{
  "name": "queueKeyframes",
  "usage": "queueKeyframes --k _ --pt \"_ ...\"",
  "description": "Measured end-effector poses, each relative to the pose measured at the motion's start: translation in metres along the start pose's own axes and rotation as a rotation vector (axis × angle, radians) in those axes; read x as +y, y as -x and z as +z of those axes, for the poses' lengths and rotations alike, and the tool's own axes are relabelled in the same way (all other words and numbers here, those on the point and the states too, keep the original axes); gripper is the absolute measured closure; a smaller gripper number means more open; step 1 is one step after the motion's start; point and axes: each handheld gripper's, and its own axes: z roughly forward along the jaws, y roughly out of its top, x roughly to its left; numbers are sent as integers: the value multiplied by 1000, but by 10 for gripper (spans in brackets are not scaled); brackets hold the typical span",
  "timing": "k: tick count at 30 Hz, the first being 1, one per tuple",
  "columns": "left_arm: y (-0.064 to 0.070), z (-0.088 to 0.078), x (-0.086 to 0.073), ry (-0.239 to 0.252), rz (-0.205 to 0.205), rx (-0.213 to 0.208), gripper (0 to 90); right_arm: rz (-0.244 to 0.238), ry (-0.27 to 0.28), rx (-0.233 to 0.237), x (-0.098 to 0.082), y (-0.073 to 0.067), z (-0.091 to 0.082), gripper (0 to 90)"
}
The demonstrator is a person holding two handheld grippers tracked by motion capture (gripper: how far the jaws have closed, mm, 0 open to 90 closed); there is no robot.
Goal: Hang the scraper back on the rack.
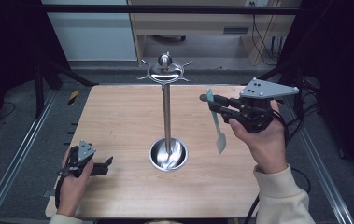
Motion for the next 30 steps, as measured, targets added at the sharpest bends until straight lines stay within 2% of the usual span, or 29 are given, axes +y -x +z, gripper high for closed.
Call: queueKeyframes --k 17,30 --pt "-1 0 0 5 -2 -1 27 -22 42 37 12 -11 -3 742" --pt "-1 -1 0 6 -2 0 28 -35 44 56 21 -15 3 742"
